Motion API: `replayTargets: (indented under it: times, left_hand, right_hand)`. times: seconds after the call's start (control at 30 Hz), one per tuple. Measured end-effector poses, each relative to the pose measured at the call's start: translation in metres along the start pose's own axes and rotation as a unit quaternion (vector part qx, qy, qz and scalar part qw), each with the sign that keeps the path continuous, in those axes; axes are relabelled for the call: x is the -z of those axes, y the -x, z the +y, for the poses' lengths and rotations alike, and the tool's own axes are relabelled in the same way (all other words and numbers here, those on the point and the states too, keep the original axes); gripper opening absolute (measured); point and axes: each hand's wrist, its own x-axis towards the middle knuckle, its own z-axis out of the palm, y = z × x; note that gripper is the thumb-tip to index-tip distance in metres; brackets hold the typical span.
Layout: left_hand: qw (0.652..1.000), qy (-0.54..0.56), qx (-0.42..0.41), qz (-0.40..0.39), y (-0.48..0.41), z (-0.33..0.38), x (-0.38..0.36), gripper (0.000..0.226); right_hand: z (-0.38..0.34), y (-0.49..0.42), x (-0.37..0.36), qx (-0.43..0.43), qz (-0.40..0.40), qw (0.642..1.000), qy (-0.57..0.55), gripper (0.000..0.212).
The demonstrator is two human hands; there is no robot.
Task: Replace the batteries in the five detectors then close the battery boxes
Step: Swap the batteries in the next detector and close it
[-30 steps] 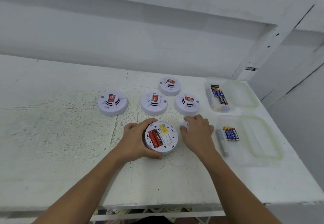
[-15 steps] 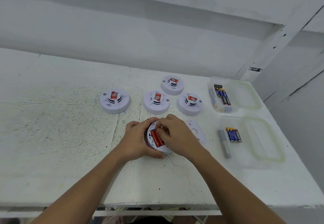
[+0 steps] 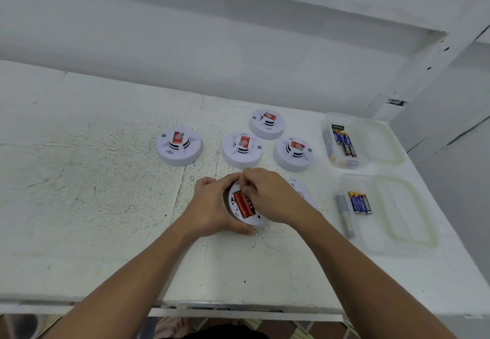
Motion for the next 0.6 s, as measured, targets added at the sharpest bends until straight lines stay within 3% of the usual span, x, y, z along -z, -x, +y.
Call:
replayTargets:
  times: [0.27, 0.43, 0.6]
  left_hand:
    - [1.000, -0.004, 0.022, -0.007, -0.002, -0.007, -0.002, 0.105]
    - [0.999, 0.011, 0.035, -0.008, -0.001, -0.003, 0.000, 0.102]
    - [0.999, 0.018, 0.042, -0.011, 0.000, -0.003, 0.001, 0.095]
  right_hand:
    - [0.001, 0.012, 0.011, -0.005, -0.002, 0.996, -0.095, 0.003]
    - [0.003, 0.022, 0.000, 0.003, 0.050, 0.991, -0.125, 0.022]
    - [0.011, 0.026, 0.004, -0.066, 0.071, 0.952, -0.291, 0.020]
